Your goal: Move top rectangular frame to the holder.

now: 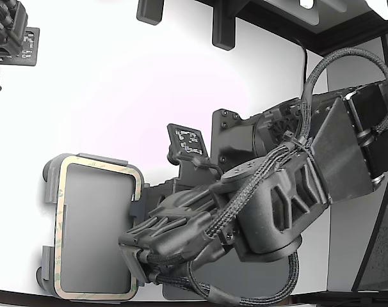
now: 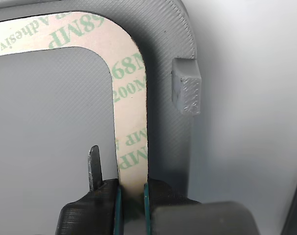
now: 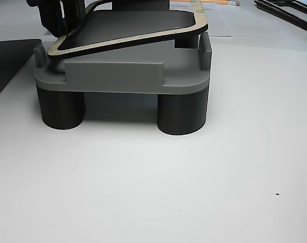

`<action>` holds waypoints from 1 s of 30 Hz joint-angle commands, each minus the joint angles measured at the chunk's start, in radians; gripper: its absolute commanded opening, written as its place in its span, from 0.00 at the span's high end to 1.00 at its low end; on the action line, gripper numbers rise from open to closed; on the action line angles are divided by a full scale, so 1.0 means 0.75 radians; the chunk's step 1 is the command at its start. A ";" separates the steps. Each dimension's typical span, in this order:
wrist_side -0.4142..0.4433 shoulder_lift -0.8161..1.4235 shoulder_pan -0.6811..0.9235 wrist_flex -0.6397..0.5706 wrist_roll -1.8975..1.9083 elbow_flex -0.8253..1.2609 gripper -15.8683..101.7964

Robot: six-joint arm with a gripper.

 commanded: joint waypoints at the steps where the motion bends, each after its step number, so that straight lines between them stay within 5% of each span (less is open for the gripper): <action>1: -0.002 0.025 -0.020 0.012 0.000 -0.037 0.97; 15: -0.010 0.018 -0.018 0.012 -0.020 -0.045 0.91; 16: -0.008 0.018 -0.018 0.012 -0.022 -0.045 0.86; 19: -0.010 0.020 -0.018 0.012 -0.027 -0.043 0.40; 20: -0.010 0.020 -0.018 0.012 -0.029 -0.047 0.10; 22: -0.008 0.020 -0.016 0.012 -0.035 -0.057 0.02; 25: 0.020 0.016 -0.012 0.012 -0.063 -0.100 0.02; 30: 0.247 0.051 0.008 0.012 -0.309 -0.233 0.02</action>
